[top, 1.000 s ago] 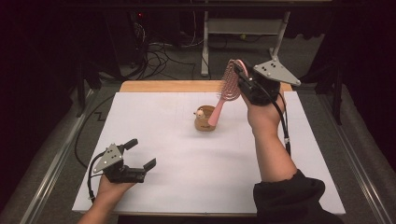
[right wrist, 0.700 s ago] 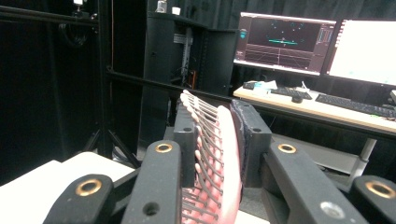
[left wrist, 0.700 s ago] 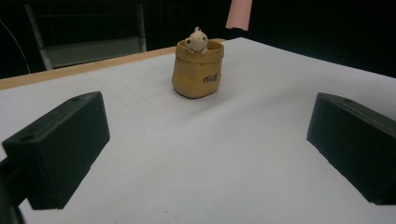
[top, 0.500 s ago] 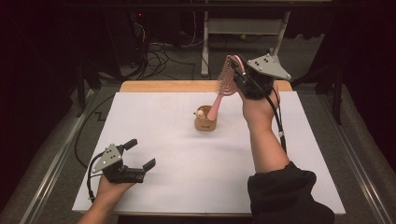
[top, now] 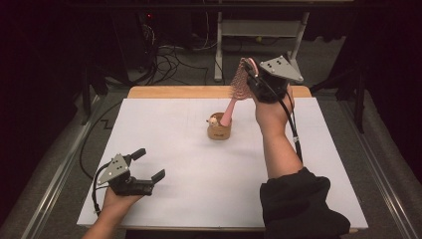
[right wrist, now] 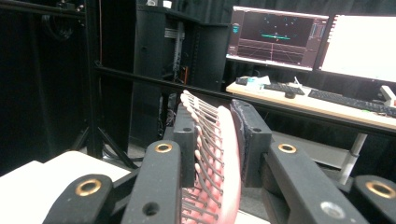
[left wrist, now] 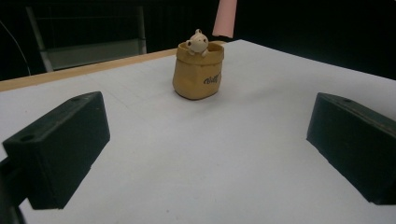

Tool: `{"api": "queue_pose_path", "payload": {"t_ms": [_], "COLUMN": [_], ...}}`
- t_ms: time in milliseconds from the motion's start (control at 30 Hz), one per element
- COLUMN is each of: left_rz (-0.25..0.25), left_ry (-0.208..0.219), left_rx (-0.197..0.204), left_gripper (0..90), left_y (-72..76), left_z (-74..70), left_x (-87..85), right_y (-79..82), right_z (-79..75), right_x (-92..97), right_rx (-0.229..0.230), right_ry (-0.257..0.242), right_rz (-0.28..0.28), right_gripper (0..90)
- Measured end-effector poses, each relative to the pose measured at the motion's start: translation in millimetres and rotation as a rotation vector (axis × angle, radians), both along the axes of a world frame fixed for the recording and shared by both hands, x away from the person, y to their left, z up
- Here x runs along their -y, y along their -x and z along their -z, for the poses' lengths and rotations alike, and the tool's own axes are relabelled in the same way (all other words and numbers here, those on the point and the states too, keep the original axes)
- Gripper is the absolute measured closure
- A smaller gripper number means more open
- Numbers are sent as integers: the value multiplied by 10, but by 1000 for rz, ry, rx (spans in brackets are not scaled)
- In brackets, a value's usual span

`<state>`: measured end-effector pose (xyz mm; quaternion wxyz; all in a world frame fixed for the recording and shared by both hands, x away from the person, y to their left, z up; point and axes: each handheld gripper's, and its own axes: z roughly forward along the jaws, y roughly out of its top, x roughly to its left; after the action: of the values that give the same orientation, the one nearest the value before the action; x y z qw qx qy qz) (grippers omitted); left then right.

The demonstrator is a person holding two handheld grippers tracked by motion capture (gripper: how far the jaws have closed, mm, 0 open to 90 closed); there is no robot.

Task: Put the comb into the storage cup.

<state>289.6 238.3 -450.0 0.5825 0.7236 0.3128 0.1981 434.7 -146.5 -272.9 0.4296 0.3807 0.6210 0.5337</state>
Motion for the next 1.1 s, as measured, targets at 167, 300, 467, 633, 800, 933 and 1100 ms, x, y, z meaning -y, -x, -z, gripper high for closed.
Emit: {"api": "queue_pose_path", "payload": {"t_ms": [167, 300, 467, 633, 800, 933, 1100], "left_rz": [2, 1, -1, -4, -4, -6, -7], "left_ry": [-1, 4, 10, 11, 6, 13, 14], "left_rx": [0, -1, -3, -4, -6, -9, -10], "left_gripper": [0, 1, 1, 1, 1, 2, 1], "left_y": [-3, 1, 4, 5, 11, 15, 14], "left_z": [4, 6, 6, 11, 14, 21, 23], "left_x": [4, -11, -15, -16, -26, -32, -37], "right_y": [-45, -91, -135, -170, -214, -236, -251], "right_z": [2, 31, 79, 123, 208, 265, 333], "right_x": [-6, -14, -36, -69, -103, -110, -103], "right_rx": [6, 5, -1, -4, -12, -16, -25], "right_ry": [0, 8, 8, 21, 34, 40, 31], "right_rz": [12, 21, 26, 32, 40, 40, 43], "right_gripper": [747, 747, 746, 746, 745, 745, 744]}}
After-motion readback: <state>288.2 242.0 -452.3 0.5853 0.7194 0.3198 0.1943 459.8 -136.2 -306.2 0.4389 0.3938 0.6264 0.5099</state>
